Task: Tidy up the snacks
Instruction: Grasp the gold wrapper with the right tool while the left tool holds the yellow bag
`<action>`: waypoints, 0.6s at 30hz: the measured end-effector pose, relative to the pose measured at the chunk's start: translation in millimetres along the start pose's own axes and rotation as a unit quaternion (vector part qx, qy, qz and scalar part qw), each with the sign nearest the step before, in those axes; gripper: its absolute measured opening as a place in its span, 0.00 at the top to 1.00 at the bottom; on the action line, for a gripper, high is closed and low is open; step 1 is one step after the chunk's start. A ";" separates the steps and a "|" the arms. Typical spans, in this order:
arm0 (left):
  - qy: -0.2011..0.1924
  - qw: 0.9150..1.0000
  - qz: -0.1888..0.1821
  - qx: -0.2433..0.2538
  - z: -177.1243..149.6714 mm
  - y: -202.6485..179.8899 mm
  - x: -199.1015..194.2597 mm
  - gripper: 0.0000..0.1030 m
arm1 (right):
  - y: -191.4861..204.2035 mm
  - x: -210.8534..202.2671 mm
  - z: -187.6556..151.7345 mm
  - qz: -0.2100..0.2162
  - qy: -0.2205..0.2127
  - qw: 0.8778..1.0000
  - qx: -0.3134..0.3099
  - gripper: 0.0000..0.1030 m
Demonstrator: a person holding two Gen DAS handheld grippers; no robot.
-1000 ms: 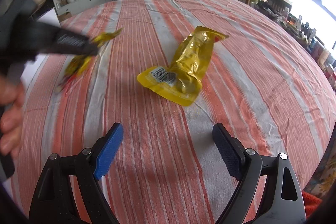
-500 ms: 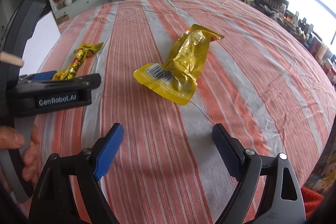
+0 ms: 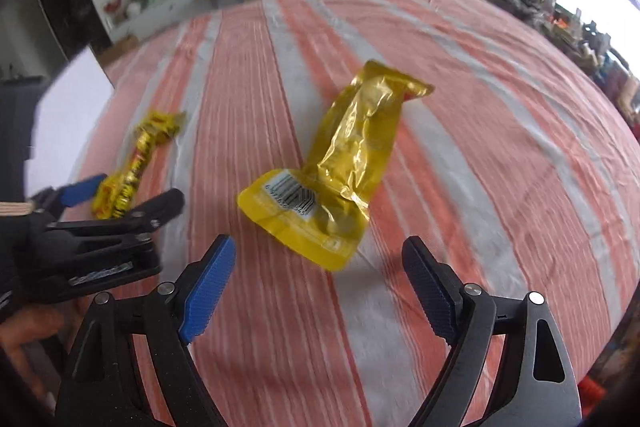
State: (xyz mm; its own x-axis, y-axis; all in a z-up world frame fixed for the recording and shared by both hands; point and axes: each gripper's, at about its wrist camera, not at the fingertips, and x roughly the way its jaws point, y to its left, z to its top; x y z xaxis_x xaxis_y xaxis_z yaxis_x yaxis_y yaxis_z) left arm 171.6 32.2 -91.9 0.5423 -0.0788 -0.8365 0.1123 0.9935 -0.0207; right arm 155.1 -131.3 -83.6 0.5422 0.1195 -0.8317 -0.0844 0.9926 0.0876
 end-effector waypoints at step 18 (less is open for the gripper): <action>0.013 0.995 -0.041 -0.089 0.7 32.0 -22.4 0.60 | -39.8 42.8 86.1 -0.033 0.077 0.995 0.063 0.18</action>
State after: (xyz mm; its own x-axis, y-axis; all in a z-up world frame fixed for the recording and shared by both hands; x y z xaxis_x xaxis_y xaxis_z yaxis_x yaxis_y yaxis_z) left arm 163.7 65.7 -73.4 0.5147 -0.1598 -0.8423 0.0042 0.9829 -0.1839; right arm 253.6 -163.7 -75.5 0.4083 0.0580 -0.9110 0.0573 0.9944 0.0890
